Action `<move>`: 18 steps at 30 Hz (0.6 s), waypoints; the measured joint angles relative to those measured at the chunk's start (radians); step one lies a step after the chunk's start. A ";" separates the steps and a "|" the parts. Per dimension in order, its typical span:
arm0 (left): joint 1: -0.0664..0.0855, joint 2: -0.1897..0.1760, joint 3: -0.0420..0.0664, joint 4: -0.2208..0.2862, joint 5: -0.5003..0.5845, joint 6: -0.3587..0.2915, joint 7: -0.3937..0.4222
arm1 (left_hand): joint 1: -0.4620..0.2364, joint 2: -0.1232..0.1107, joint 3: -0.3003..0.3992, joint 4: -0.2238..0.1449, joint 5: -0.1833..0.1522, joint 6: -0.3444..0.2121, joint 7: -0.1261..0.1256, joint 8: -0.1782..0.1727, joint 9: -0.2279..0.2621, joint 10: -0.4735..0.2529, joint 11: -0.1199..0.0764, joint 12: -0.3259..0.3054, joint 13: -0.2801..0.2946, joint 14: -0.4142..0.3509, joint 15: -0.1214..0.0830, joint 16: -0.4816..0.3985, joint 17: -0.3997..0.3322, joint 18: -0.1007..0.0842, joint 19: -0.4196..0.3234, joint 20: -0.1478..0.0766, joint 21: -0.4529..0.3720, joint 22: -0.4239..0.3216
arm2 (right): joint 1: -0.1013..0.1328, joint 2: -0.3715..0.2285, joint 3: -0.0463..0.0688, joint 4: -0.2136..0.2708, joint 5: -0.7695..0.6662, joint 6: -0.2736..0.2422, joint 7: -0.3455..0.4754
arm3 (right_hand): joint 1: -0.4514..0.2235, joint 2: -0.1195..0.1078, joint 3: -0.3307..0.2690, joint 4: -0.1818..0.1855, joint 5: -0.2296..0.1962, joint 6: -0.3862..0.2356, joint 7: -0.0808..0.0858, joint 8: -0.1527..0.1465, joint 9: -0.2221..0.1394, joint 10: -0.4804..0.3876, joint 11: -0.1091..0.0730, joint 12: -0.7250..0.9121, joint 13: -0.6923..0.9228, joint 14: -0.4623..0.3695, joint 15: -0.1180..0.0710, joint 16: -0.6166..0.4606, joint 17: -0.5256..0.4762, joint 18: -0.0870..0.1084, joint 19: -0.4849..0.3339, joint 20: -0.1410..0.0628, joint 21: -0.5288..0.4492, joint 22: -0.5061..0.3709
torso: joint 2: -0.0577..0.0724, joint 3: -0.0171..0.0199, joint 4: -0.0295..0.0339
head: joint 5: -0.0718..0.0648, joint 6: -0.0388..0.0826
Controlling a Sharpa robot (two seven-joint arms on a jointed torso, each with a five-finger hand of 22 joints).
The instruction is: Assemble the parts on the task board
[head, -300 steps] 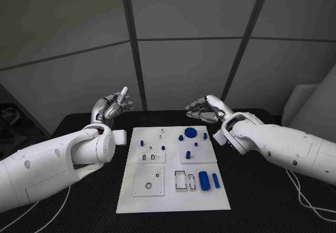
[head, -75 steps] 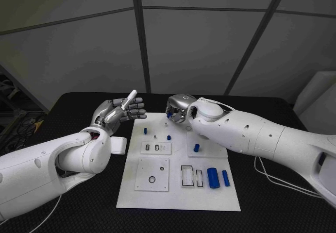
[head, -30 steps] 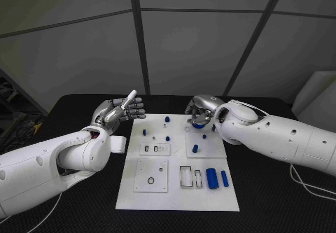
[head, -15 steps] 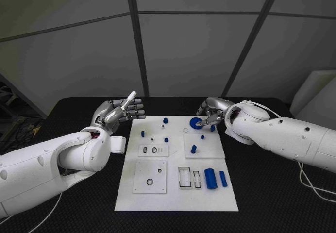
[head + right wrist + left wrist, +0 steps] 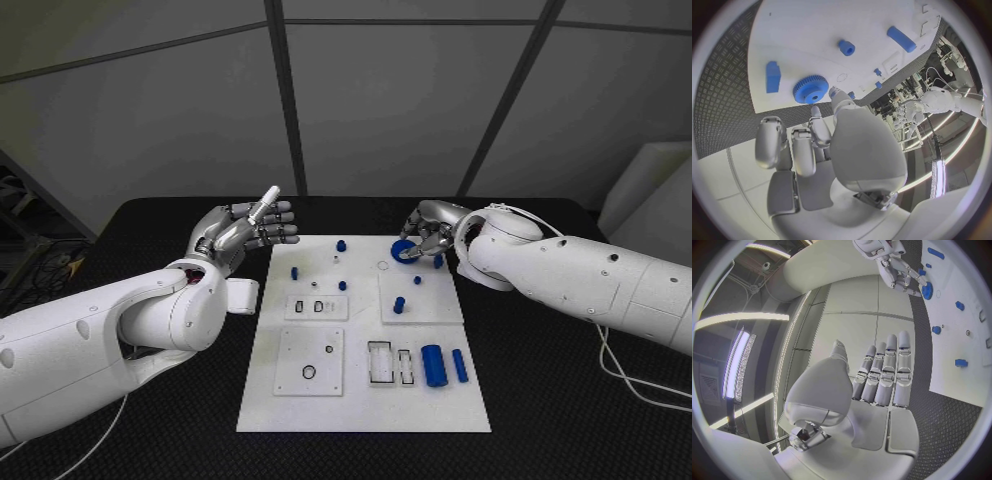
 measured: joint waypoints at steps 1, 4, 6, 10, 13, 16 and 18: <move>0.000 0.000 0.000 0.000 0.000 0.000 0.000 | 0.000 0.000 0.000 0.000 0.000 0.000 0.000 0.000 0.000 0.000 0.000 0.000 0.000 0.000 0.000 0.000 0.000 0.000 0.000 0.000 0.000 0.000 | 0.000 0.002 0.000 -0.004 0.001 0.005 -0.001 | 0.000 0.000 0.000 0.000 0.001 0.000 0.000 0.000 0.000 0.000 0.000 0.001 0.001 0.000 0.000 0.000 0.000 0.000 0.000 0.000 0.000 0.001 | 0.000 0.0000 0.0000 | 0.000 0.000; 0.000 0.000 0.000 -0.001 0.000 0.001 -0.001 | 0.000 0.000 0.000 0.000 0.000 0.000 0.000 0.000 0.000 0.000 0.000 0.000 0.000 0.000 0.000 0.000 0.000 0.000 0.000 0.000 0.000 0.000 | 0.000 0.006 0.000 -0.013 0.003 0.015 -0.005 | 0.005 0.005 0.003 0.003 0.001 0.000 0.000 0.006 0.000 0.006 -0.001 0.007 0.008 0.000 0.000 0.000 0.000 0.000 0.000 0.000 0.004 0.002 | 0.000 -0.0001 -0.0001 | -0.002 -0.003; 0.000 0.000 0.000 -0.001 -0.001 0.001 -0.001 | 0.000 0.000 0.000 0.000 0.000 0.000 0.000 0.000 0.000 0.000 0.000 0.000 0.000 0.000 0.000 0.000 0.000 0.000 0.000 0.000 0.000 0.000 | 0.000 0.008 0.001 -0.016 0.003 0.020 -0.007 | 0.005 0.005 0.003 0.003 0.001 0.000 0.000 0.006 0.001 0.007 0.000 0.008 0.012 0.000 0.000 0.000 0.000 0.000 0.000 0.000 0.004 0.004 | 0.000 -0.0001 -0.0001 | -0.003 -0.004; 0.000 0.001 0.000 -0.002 -0.001 0.002 -0.001 | 0.000 0.000 0.000 0.000 0.000 0.000 0.000 0.000 0.000 0.000 0.000 0.000 0.000 0.000 0.000 0.000 0.000 0.000 0.000 0.000 0.000 0.000 | 0.002 0.011 0.002 -0.023 0.003 0.030 -0.010 | 0.009 0.009 0.003 0.003 0.005 0.000 0.000 0.006 0.001 0.007 0.000 0.008 0.012 0.000 0.000 0.004 0.000 0.000 0.000 0.000 0.004 0.005 | 0.000 0.0001 0.0000 | -0.003 -0.005; 0.000 0.001 0.000 -0.002 -0.002 0.002 -0.001 | 0.000 0.000 0.000 0.000 0.000 0.000 0.000 0.000 0.000 0.000 0.000 0.000 0.000 0.000 0.000 0.000 0.000 0.000 0.000 0.000 0.000 0.000 | 0.002 0.013 0.002 -0.027 0.003 0.036 -0.013 | 0.009 0.009 0.003 0.003 0.005 -0.001 -0.001 0.006 0.002 0.007 0.000 0.008 0.012 0.000 0.000 0.004 0.000 0.000 0.000 0.000 0.004 0.005 | 0.000 0.0003 0.0000 | -0.003 -0.006; 0.000 0.001 0.000 -0.003 -0.002 0.002 -0.002 | 0.000 0.000 0.000 0.000 0.000 0.000 0.000 0.000 0.000 0.000 0.000 0.000 0.000 0.000 0.000 0.000 0.000 0.000 0.000 0.000 0.000 0.000 | 0.002 0.013 0.001 -0.032 0.003 0.042 -0.017 | 0.013 0.013 0.003 0.003 0.010 -0.001 -0.001 0.007 0.001 0.007 0.000 0.008 0.014 -0.002 0.002 0.004 0.000 0.000 0.004 0.004 0.004 0.007 | 0.000 0.0006 0.0000 | -0.003 -0.007; 0.000 0.002 0.000 -0.003 -0.002 0.003 -0.002 | 0.000 0.000 0.000 0.000 0.000 0.000 0.000 0.000 0.000 0.000 0.000 0.000 0.000 0.000 0.000 0.000 0.000 0.000 0.000 0.000 0.000 0.000 | 0.001 0.013 0.001 -0.035 0.003 0.045 -0.019 | 0.013 0.013 0.003 0.003 0.010 -0.001 -0.001 0.009 0.001 0.007 0.000 0.008 0.015 -0.004 0.004 0.004 0.000 0.000 0.004 0.004 0.004 0.007 | 0.000 0.0007 0.0000 | -0.003 -0.007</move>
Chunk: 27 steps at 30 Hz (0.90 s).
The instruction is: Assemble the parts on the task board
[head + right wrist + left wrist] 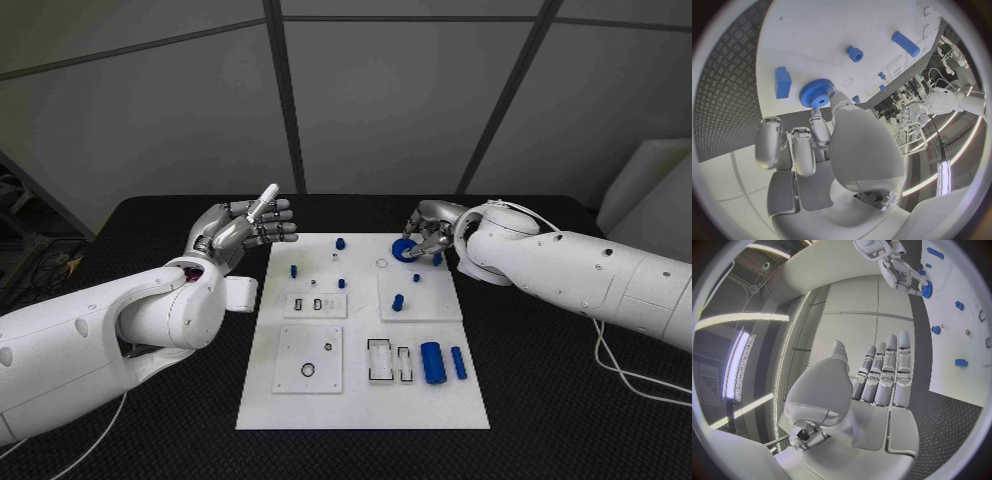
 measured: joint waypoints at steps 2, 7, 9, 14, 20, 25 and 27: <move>0.000 0.000 0.000 0.000 0.000 0.000 0.000 | 0.000 0.000 0.000 0.000 0.000 0.000 0.000 0.000 0.000 0.000 0.000 0.000 0.000 0.000 0.000 0.000 0.000 0.000 0.000 0.000 0.000 0.000 | 0.000 0.001 0.000 -0.001 0.000 0.002 -0.001 | 0.000 0.000 0.000 0.000 0.000 0.000 0.000 0.000 0.000 0.000 0.000 0.000 0.001 0.000 0.000 0.000 0.000 0.000 0.000 0.000 0.000 0.001 | 0.000 0.0001 0.0000 | 0.000 0.000; 0.000 0.001 0.000 -0.001 -0.001 0.001 -0.001 | 0.000 0.000 0.000 0.000 0.000 0.000 0.000 0.000 0.000 0.000 0.000 0.000 0.000 0.000 0.000 0.000 0.000 0.000 0.000 0.000 0.000 0.000 | 0.002 0.004 0.001 -0.006 -0.001 0.005 -0.002 | 0.000 0.000 0.000 0.000 0.005 0.000 0.000 0.000 0.000 0.000 0.000 0.000 0.001 0.000 0.000 0.000 0.000 0.000 0.000 0.000 0.000 0.001 | 0.000 0.0002 0.0000 | -0.002 -0.001; 0.000 0.001 0.000 -0.002 -0.001 0.001 -0.001 | 0.000 0.000 0.000 0.000 0.000 0.000 0.000 0.000 0.000 0.000 0.000 0.000 0.000 0.000 0.000 0.000 0.000 0.000 0.000 0.000 0.000 0.000 | 0.002 0.005 0.001 -0.008 -0.001 0.005 -0.003 | 0.000 0.000 0.000 0.000 0.006 -0.008 0.003 0.000 0.000 0.000 0.000 0.000 -0.001 0.000 0.000 0.000 0.000 0.000 0.000 0.000 0.000 0.001 | 0.000 0.0002 0.0000 | -0.002 -0.001; 0.000 0.002 0.000 -0.003 -0.001 0.002 -0.002 | 0.000 0.000 0.000 0.000 0.000 0.000 0.000 0.000 0.000 0.000 0.000 0.000 0.000 0.000 0.000 0.000 0.000 0.000 0.000 0.000 0.000 0.000 | 0.002 0.007 0.001 -0.012 -0.007 0.004 -0.004 | 0.000 0.000 0.000 0.000 0.006 -0.023 0.006 0.000 -0.003 -0.004 0.004 0.000 -0.006 0.000 0.000 0.004 0.000 0.000 0.000 0.000 0.004 0.003 | 0.000 0.0002 0.0007 | -0.003 -0.002; 0.000 0.003 0.000 -0.005 -0.001 0.003 -0.003 | 0.005 0.005 -0.004 -0.004 0.000 0.000 0.000 -0.004 0.000 0.000 0.000 0.000 0.000 0.000 0.000 -0.007 0.002 0.000 0.000 0.000 0.000 0.000 | 0.002 0.008 0.002 -0.013 -0.014 0.004 -0.004 | 0.003 -0.003 0.000 0.000 0.006 -0.023 0.006 0.000 -0.004 -0.004 0.004 0.000 -0.005 0.000 0.000 0.004 0.000 0.000 0.000 0.000 0.004 0.006 | 0.000 0.0005 0.0007 | -0.003 -0.003; 0.000 0.004 0.000 -0.005 -0.002 0.004 -0.004 | 0.005 0.005 -0.004 -0.004 0.000 0.000 0.000 -0.004 0.000 0.000 0.000 0.000 0.000 0.000 0.000 -0.007 0.002 0.000 0.000 0.000 0.000 0.000 | 0.002 0.006 0.002 -0.011 -0.017 0.005 -0.004 | 0.005 -0.005 0.000 0.000 0.006 -0.023 0.006 0.000 -0.004 -0.004 0.004 0.000 0.000 0.000 0.000 0.007 0.000 0.000 0.003 0.004 0.007 0.010 | 0.001 0.0008 0.0007 | -0.005 -0.004; 0.000 0.004 0.000 -0.006 -0.002 0.004 -0.004 | 0.005 0.005 -0.004 -0.004 0.000 0.000 0.000 -0.004 0.000 0.000 0.000 0.000 0.000 0.000 0.000 -0.007 0.002 0.000 0.000 0.000 0.000 0.000 | 0.002 0.004 0.002 -0.009 -0.018 0.005 -0.004 | 0.009 -0.001 0.000 0.000 0.006 -0.023 0.006 0.000 -0.004 -0.004 0.004 0.000 0.003 0.000 0.000 0.008 0.000 0.000 0.003 0.003 0.007 0.012 | 0.001 0.0009 0.0007 | -0.005 -0.005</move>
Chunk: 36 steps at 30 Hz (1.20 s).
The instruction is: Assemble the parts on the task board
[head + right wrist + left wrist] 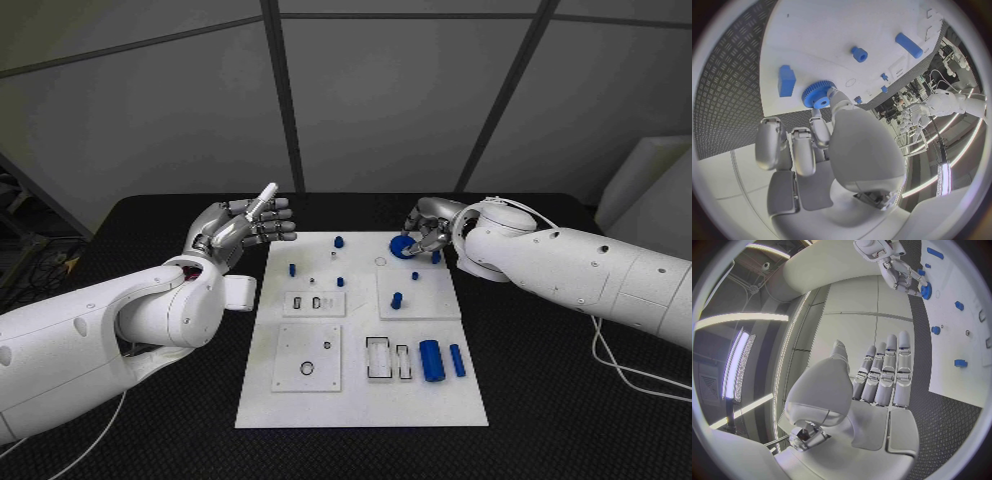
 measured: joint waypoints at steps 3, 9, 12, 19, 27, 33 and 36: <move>0.000 0.000 0.000 -0.001 0.000 0.000 0.000 | 0.000 0.000 0.000 0.000 0.000 0.000 0.000 0.000 0.000 0.000 0.000 0.000 0.000 0.000 0.000 0.000 0.000 0.000 0.000 0.000 0.000 0.000 | 0.000 -0.003 0.000 0.002 -0.001 0.001 0.000 | 0.004 -0.004 0.000 0.000 0.000 0.000 0.000 0.000 0.000 0.000 0.000 0.000 0.004 0.000 0.000 0.000 0.000 0.000 0.000 0.000 0.000 0.004 | 0.000 0.0000 0.0000 | 0.000 0.000; 0.000 0.001 0.000 -0.001 0.000 0.001 -0.001 | 0.000 0.000 0.000 0.000 0.000 0.000 0.000 0.000 0.000 0.000 0.000 0.000 0.000 0.000 0.000 0.000 0.000 0.000 0.000 0.000 0.000 0.000 | 0.000 -0.004 0.000 0.002 -0.003 0.003 -0.002 | 0.021 0.013 0.011 -0.010 0.006 0.015 -0.006 0.021 0.002 0.008 -0.004 0.019 0.022 0.000 0.000 0.000 0.000 0.000 0.007 0.000 0.004 0.011 | 0.000 0.0000 -0.0006 | -0.002 0.001; 0.000 0.001 0.000 -0.001 0.000 0.001 -0.001 | 0.000 0.000 0.000 0.000 0.000 0.000 0.000 0.000 0.000 0.000 0.000 0.000 0.000 0.000 0.000 0.000 0.000 0.000 0.000 0.000 0.000 0.000 | 0.000 -0.001 0.001 0.003 -0.004 0.003 -0.002 | 0.028 0.020 0.026 -0.012 0.005 0.043 -0.008 0.032 0.005 0.016 -0.009 0.030 0.036 0.000 0.000 0.002 0.000 0.000 0.010 -0.003 0.009 0.016 | 0.000 0.0000 -0.0006 | -0.003 -0.001; 0.000 0.001 0.000 -0.001 0.000 0.001 -0.002 | 0.000 0.000 0.000 0.000 0.000 0.000 0.000 0.000 0.000 0.000 0.000 0.000 0.000 0.000 0.000 0.000 0.000 0.000 0.000 0.000 0.000 0.000 | 0.001 0.005 0.001 0.001 -0.012 0.003 -0.006 | 0.034 0.035 0.053 -0.016 -0.027 0.090 -0.024 0.046 0.013 0.034 -0.016 0.051 0.056 0.000 0.000 0.004 0.000 0.000 0.014 -0.008 0.012 0.021 | 0.000 -0.0005 0.0001 | -0.004 -0.004; 0.000 0.001 0.000 -0.001 -0.001 0.002 -0.002 | 0.000 0.000 0.003 -0.003 0.000 0.000 0.000 0.000 0.000 0.000 0.000 0.000 0.000 0.000 0.000 0.000 0.001 0.000 0.000 0.000 0.000 0.000 | 0.001 0.009 0.001 0.000 -0.027 0.002 -0.011 | 0.030 0.041 0.054 -0.015 -0.030 0.095 -0.023 0.045 0.011 0.038 -0.020 0.051 0.056 0.000 0.000 0.004 0.000 0.000 0.018 -0.011 0.015 0.021 | 0.000 -0.0004 0.0001 | -0.003 -0.005; 0.000 0.001 0.000 -0.001 -0.001 0.002 -0.003 | 0.003 -0.003 0.003 -0.003 0.000 0.000 0.000 0.000 0.000 0.000 0.000 0.000 0.000 0.000 0.000 0.000 0.001 0.000 0.000 0.000 0.000 -0.001 | 0.001 0.009 0.001 0.003 -0.037 0.004 -0.015 | 0.030 0.041 0.058 -0.013 -0.022 0.101 -0.025 0.042 0.011 0.040 -0.023 0.060 0.056 0.000 0.000 0.004 0.000 0.000 0.018 -0.011 0.015 0.021 | 0.000 -0.0001 0.0001 | -0.003 -0.005; 0.000 0.001 0.000 -0.001 -0.001 0.002 -0.003 | 0.005 -0.005 0.003 -0.003 0.000 0.000 0.000 0.000 0.000 0.000 0.000 0.000 0.000 0.000 0.000 0.000 0.002 0.000 0.000 0.000 0.000 -0.001 | 0.001 0.009 0.001 0.006 -0.043 0.003 -0.018 | 0.029 0.042 0.068 -0.015 -0.008 0.110 -0.023 0.034 0.011 0.047 -0.025 0.067 0.056 0.004 -0.004 0.004 0.000 0.000 0.020 -0.013 0.015 0.021 | 0.000 0.0000 0.0001 | -0.005 -0.005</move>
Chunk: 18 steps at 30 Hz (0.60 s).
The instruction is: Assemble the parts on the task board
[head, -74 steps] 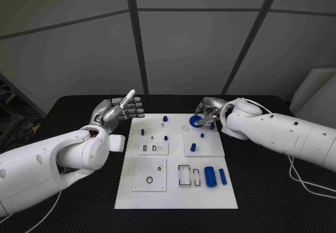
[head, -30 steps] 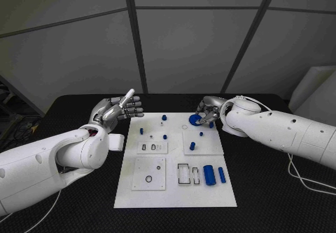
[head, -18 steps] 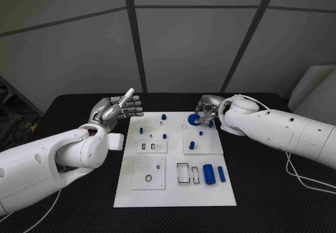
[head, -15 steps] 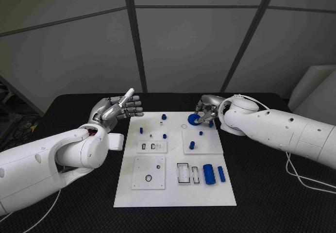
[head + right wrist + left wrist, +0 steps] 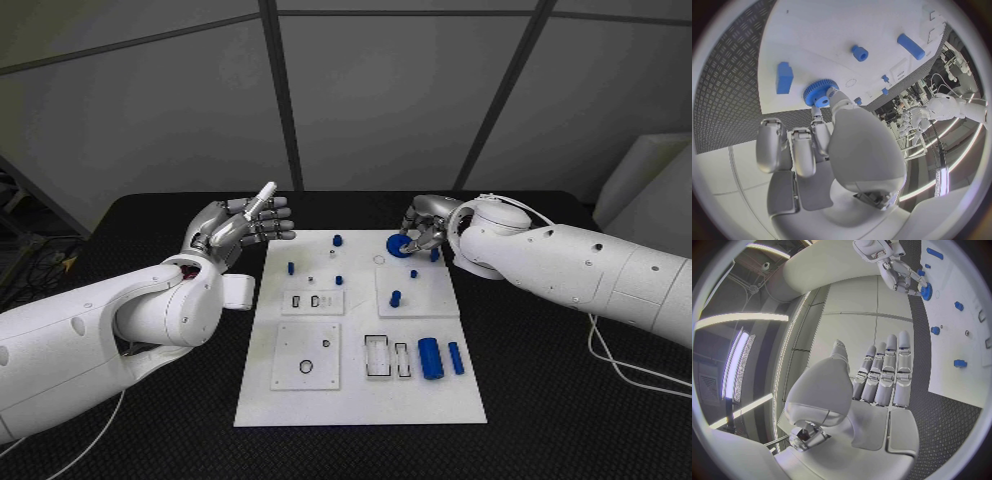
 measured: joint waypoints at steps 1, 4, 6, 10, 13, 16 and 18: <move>0.000 0.000 0.000 0.000 0.000 0.000 0.000 | 0.000 0.000 0.000 0.000 0.000 0.000 0.000 0.000 0.000 0.000 0.000 0.000 0.000 0.000 0.000 0.000 0.000 0.000 0.000 0.000 0.000 0.000 | 0.000 -0.001 0.000 0.002 -0.002 -0.001 -0.001 | 0.000 0.000 0.005 0.000 0.008 0.002 0.002 0.000 0.000 0.005 -0.002 0.005 0.000 -0.002 -0.002 0.000 0.000 0.000 0.001 -0.001 0.000 0.000 | 0.000 0.0000 0.0000 | 0.000 0.000; 0.000 0.000 0.000 0.000 0.000 0.000 0.000 | 0.000 0.000 0.003 -0.003 0.000 0.000 0.000 0.000 0.000 0.000 0.000 0.000 0.000 0.000 0.000 0.000 0.000 0.000 0.000 0.000 0.000 0.000 | -0.002 -0.005 -0.002 0.011 -0.008 -0.008 -0.002 | -0.003 0.002 0.013 0.001 0.027 0.004 0.003 0.000 0.000 0.010 -0.003 0.014 0.000 -0.003 -0.003 0.004 0.000 0.000 0.005 -0.005 0.006 0.000 | 0.000 0.0004 -0.0005 | 0.000 0.000; 0.000 0.000 0.000 0.000 0.000 0.000 -0.001 | 0.004 0.004 0.003 -0.003 0.000 0.000 0.000 0.000 0.000 0.000 0.000 0.000 0.000 0.000 0.000 0.000 0.000 0.000 0.000 0.000 0.000 0.000 | -0.004 -0.010 -0.002 0.021 -0.013 -0.017 -0.004 | -0.004 0.003 0.014 0.002 0.032 0.004 0.003 0.000 0.000 0.012 -0.002 0.015 0.000 -0.003 -0.003 0.004 0.000 0.000 0.005 -0.005 0.006 0.000 | 0.000 0.0006 -0.0008 | 0.000 0.001; 0.000 0.000 0.000 0.000 0.000 0.000 -0.001 | 0.004 0.004 0.003 -0.003 0.000 0.000 0.000 0.000 0.000 0.000 0.000 0.000 0.000 0.000 0.000 0.000 0.000 0.000 0.000 0.000 0.000 0.000 | -0.006 -0.020 -0.004 0.049 -0.024 -0.039 -0.006 | -0.006 0.005 0.014 0.002 0.032 0.006 0.005 0.000 0.000 0.012 -0.002 0.015 0.000 -0.003 -0.003 0.004 0.000 0.000 0.009 -0.009 0.007 0.000 | 0.000 0.0008 -0.0013 | 0.000 0.003; 0.000 0.000 0.000 -0.001 0.000 0.001 -0.001 | 0.004 0.004 0.003 -0.003 0.000 0.000 0.000 0.000 0.000 0.000 0.000 0.000 0.000 0.000 0.000 0.000 0.000 0.000 0.000 0.000 0.000 0.000 | -0.006 -0.026 -0.004 0.075 -0.037 -0.068 -0.010 | -0.009 0.008 0.020 0.002 0.032 0.006 0.005 -0.002 0.000 0.015 -0.005 0.015 0.000 -0.003 -0.003 0.004 0.000 -0.010 0.009 -0.009 0.012 0.000 | 0.000 0.0008 -0.0013 | -0.001 0.005; 0.000 0.000 0.000 -0.002 0.000 0.001 -0.002 | 0.004 0.004 0.003 -0.003 0.000 0.000 0.000 0.000 0.000 0.000 0.000 0.000 0.000 0.000 0.000 0.000 0.000 0.000 0.000 0.000 0.000 0.000 | -0.006 -0.033 -0.004 0.107 -0.053 -0.105 -0.014 | -0.013 0.006 0.031 -0.003 0.032 0.006 0.005 -0.003 0.000 0.019 -0.009 0.022 0.000 -0.001 -0.005 0.004 0.000 -0.016 0.018 -0.010 0.016 0.000 | -0.001 0.0006 -0.0013 | -0.001 0.006; 0.000 -0.001 0.000 -0.002 0.000 0.001 -0.002 | 0.004 0.004 0.000 -0.006 0.000 0.000 0.000 0.000 0.000 0.000 0.000 -0.004 0.000 0.000 0.000 -0.004 0.001 0.000 0.000 0.000 0.000 0.000 | -0.006 -0.036 -0.003 0.127 -0.064 -0.127 -0.017 | -0.013 0.006 0.036 -0.004 0.032 0.006 0.005 -0.006 0.000 0.019 -0.009 0.022 0.000 0.000 -0.007 0.004 0.000 -0.016 0.018 -0.010 0.016 0.000 | -0.001 0.0001 -0.0012 | -0.001 0.007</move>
